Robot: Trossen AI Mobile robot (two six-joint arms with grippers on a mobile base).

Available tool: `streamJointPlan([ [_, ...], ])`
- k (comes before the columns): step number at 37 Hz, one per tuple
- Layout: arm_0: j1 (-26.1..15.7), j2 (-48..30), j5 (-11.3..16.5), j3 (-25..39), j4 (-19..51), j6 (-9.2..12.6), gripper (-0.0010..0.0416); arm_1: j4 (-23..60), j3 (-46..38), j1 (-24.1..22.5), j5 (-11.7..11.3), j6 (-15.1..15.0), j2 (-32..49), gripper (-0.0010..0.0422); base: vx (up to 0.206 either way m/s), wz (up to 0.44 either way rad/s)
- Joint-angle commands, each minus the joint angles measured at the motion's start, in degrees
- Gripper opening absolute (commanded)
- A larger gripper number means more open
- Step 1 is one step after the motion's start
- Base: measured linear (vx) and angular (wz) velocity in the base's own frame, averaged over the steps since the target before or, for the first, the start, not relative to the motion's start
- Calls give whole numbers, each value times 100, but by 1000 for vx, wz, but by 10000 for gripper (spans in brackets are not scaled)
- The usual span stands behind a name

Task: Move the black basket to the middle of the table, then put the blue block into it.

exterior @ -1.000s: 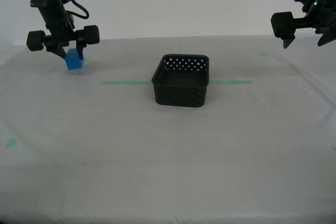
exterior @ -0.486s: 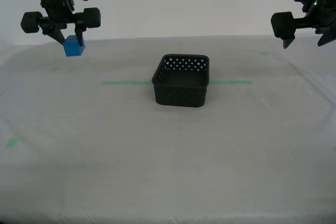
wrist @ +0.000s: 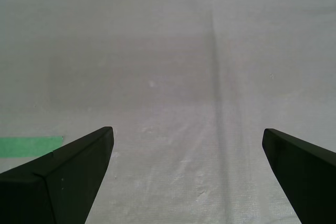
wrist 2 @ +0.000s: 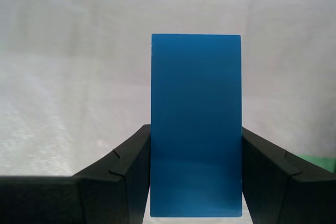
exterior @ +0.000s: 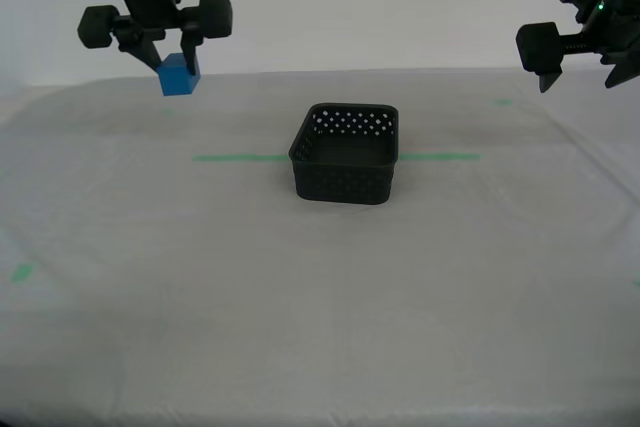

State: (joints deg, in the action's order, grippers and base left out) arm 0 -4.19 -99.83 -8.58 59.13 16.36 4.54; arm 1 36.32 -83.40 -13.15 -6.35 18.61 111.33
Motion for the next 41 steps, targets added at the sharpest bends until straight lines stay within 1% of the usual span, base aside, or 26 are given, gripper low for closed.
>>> streamJointPlan([
  [1, 2, 4, 9, 7, -7, -7, 398, 7, -7, -201, -20, 120, -4, 0, 0, 0],
  [14, 2, 4, 7, 7, -7, -7, 398, 0, -4, -813, -31, 448, -4, 0, 0, 0],
  [25, 2, 4, 9, 7, -7, -7, 399, -33, -4, -1357, -35, 831, -4, 0, 0, 0],
  [31, 2, 4, 9, 7, -7, -7, 398, -146, -4, -1694, -120, 1019, -2, 0, 0, 0],
  [35, 2, 4, 9, 7, -7, -7, 398, -234, -4, -1875, -138, 1158, -2, 0, 0, 0],
  [41, 2, 4, 9, 7, -9, -7, 399, -262, -4, -2105, -131, 1191, -2, 0, 0, 0],
])
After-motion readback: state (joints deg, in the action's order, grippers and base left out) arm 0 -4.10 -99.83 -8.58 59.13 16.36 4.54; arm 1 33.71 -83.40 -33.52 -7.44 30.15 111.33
